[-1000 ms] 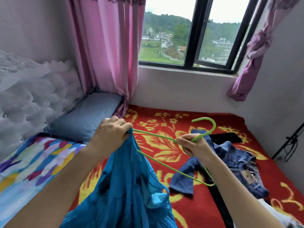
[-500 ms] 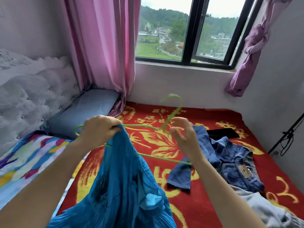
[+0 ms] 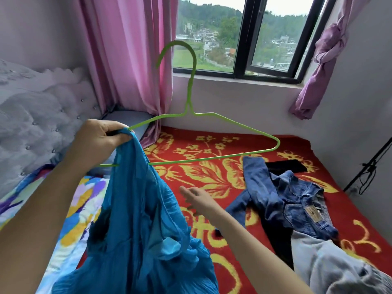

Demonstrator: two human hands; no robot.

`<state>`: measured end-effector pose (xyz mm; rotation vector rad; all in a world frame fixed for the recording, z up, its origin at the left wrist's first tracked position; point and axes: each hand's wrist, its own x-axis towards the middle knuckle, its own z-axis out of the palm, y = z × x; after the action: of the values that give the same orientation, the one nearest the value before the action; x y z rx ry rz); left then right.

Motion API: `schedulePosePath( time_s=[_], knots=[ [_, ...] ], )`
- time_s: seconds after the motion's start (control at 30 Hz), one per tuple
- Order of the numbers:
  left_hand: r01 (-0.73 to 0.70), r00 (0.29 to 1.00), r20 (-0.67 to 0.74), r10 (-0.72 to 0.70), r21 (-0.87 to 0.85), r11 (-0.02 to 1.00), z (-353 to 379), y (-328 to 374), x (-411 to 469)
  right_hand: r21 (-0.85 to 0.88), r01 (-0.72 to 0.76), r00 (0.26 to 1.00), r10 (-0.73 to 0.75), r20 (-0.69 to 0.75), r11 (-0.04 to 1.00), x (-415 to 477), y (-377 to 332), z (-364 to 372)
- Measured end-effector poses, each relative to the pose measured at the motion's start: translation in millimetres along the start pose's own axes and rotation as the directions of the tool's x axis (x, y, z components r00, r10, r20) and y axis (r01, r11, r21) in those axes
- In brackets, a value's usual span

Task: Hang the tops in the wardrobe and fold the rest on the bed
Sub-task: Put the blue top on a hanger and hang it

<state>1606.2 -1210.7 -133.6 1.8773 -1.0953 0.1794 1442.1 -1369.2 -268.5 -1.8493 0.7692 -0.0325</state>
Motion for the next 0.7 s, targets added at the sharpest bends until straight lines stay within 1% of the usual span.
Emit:
schedulePosePath(
  time_s=[0.07,0.13,0.2,0.23,0.27,0.3,0.33,0.37,0.4,0.47,0.5,0.53,0.57,0.63,0.7],
  knots=[
    [-0.010,1.000,-0.028,0.010,-0.001,1.000,-4,1,0,-0.047,0.076,0.996,-0.074,0.046,0.996,-6,1,18],
    [-0.001,0.998,-0.064,-0.001,-0.024,1.000,-9,3,-2,-0.148,0.122,0.992,-0.116,0.048,0.981,-17,4,33],
    [0.017,0.995,-0.100,-0.022,-0.055,0.998,-15,1,-4,-0.349,0.098,0.995,-0.099,0.015,0.932,-13,15,44],
    [0.029,0.993,-0.111,-0.036,-0.071,0.997,-18,0,-6,-0.429,0.047,0.997,-0.067,-0.033,0.902,-8,23,44],
    [0.041,0.991,-0.126,-0.052,-0.090,0.995,-21,-4,-9,-0.436,-0.020,0.996,-0.022,-0.091,0.900,-4,29,38],
    [0.052,0.988,-0.139,-0.067,-0.109,0.993,-25,-11,-13,-0.322,-0.100,0.988,0.054,-0.147,0.942,1,35,24],
    [0.064,0.986,-0.145,-0.082,-0.125,0.990,-31,-19,-17,-0.120,-0.156,0.979,0.136,-0.154,0.980,5,38,5],
    [0.085,0.987,-0.127,-0.102,-0.134,0.987,-35,-26,-23,0.108,-0.202,0.970,0.214,-0.115,0.974,5,38,-16],
    [0.115,0.988,-0.090,-0.129,-0.143,0.983,-38,-36,-29,0.303,-0.200,0.970,0.232,-0.071,0.932,5,36,-38],
    [0.177,0.984,0.003,-0.178,-0.132,0.975,-36,-54,-43,0.567,-0.120,0.987,0.160,-0.022,0.815,-2,29,-78],
    [0.195,0.981,0.034,-0.192,-0.114,0.974,-35,-61,-50,0.613,-0.085,0.993,0.116,-0.011,0.785,-4,24,-91],
    [0.186,0.982,0.049,-0.182,-0.101,0.977,-33,-67,-55,0.604,-0.069,0.996,0.086,0.000,0.794,-7,21,-101],
    [0.167,0.985,0.051,-0.163,-0.088,0.982,-33,-72,-58,0.543,-0.057,0.997,0.071,-0.006,0.838,-11,17,-106],
    [0.122,0.992,0.029,-0.120,-0.069,0.990,-31,-82,-63,0.363,-0.005,0.999,0.024,-0.047,0.932,-16,11,-112],
    [0.069,0.997,-0.030,-0.070,-0.040,0.997,-25,-90,-65,0.213,0.024,0.995,-0.002,-0.104,0.977,-20,7,-115]
  ],
)
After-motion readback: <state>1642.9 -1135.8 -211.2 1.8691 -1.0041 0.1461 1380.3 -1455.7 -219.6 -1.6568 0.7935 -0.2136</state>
